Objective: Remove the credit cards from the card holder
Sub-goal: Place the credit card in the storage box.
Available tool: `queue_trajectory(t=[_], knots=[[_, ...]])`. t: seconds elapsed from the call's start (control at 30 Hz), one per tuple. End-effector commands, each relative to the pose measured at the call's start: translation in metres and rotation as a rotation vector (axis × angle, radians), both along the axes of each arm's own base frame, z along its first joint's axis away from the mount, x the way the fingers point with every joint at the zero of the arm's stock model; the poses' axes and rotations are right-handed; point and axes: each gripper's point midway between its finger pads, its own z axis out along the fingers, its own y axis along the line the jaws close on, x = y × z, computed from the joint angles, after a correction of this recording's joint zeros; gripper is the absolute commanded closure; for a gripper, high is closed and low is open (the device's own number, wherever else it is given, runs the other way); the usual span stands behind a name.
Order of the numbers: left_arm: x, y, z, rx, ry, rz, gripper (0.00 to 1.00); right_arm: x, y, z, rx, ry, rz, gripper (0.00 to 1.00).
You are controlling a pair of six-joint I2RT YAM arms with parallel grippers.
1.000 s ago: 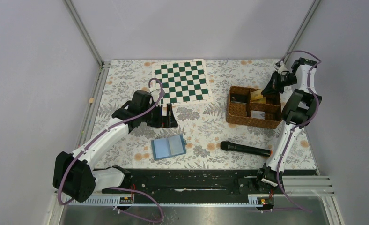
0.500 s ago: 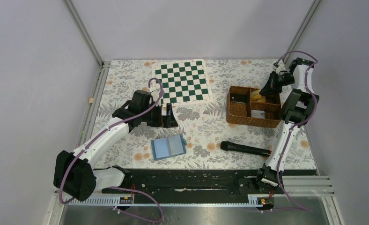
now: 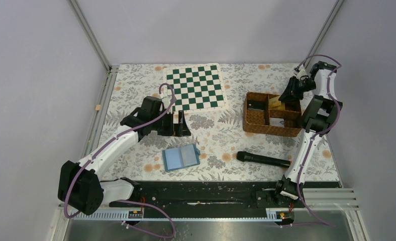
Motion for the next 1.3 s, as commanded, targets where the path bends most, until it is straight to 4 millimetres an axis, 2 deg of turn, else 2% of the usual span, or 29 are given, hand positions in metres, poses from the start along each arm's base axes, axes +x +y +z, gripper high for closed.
queue_trajectory(t=[0.0, 0.3, 0.5, 0.63, 1.07, 1.27], knots=[[0.006, -0.005, 0.01, -0.04, -0.038, -0.009, 0.01, 0.005, -0.002, 0.023, -0.053, -0.039, -0.017, 0.71], [0.006, -0.006, 0.01, -0.043, -0.038, -0.011, 0.01, 0.003, -0.001, 0.027, -0.053, -0.048, -0.02, 0.75], [0.006, -0.005, 0.01, -0.042, -0.036, -0.011, 0.01, 0.0, -0.008, 0.021, -0.096, -0.016, -0.041, 0.7], [0.006, -0.006, 0.009, -0.041, -0.033, -0.011, 0.01, 0.0, -0.009, 0.026, -0.106, -0.021, -0.048, 0.66], [0.006, -0.005, 0.008, -0.041, -0.031, -0.009, 0.01, -0.001, -0.012, 0.031, -0.134, -0.012, -0.072, 0.64], [0.006, -0.005, 0.01, -0.045, -0.031, -0.008, 0.01, -0.007, -0.005, 0.045, -0.14, -0.021, -0.076, 0.64]])
